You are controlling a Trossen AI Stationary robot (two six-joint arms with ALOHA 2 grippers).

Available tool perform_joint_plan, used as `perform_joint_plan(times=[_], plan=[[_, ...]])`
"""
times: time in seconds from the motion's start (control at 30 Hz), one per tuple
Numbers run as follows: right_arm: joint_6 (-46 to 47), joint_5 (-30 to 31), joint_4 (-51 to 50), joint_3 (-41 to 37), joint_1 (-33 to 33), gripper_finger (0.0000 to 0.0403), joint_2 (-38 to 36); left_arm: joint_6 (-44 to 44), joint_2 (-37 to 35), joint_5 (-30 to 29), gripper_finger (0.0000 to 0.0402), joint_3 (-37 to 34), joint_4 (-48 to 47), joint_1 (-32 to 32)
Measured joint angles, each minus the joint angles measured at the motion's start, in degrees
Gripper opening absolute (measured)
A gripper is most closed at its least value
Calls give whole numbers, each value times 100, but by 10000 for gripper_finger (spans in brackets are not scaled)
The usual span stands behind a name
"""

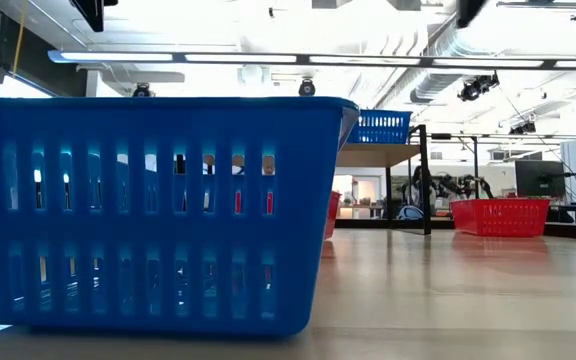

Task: Stack baskets on shelf by color
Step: Stack the right blue bin on top of the blue bin on the shelf

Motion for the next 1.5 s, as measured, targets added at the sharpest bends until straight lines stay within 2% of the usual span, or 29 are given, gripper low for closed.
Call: perform_joint_plan(times=[0.33,0.57,0.8,0.93,1.17,1.5], plan=[[1406,-882,1406,-1739,1014,55,-1447,-94,0,-9,143,0,123,1],[2228,-1137,2113,-2655,1875,58,-1891,-213,0,-7,143,0,136,0],[3075,-1363,2996,-3171,2561,108,-1779,-261,0,15,143,0,138,0],[3356,-1380,3297,-3205,2902,129,-1547,-284,0,17,143,0,138,0],[3362,-1413,3825,-3205,3250,133,-1031,-392,0,20,143,0,140,0],[3347,-1626,3989,-3205,3565,134,-418,-411,0,20,143,0,148,1]])
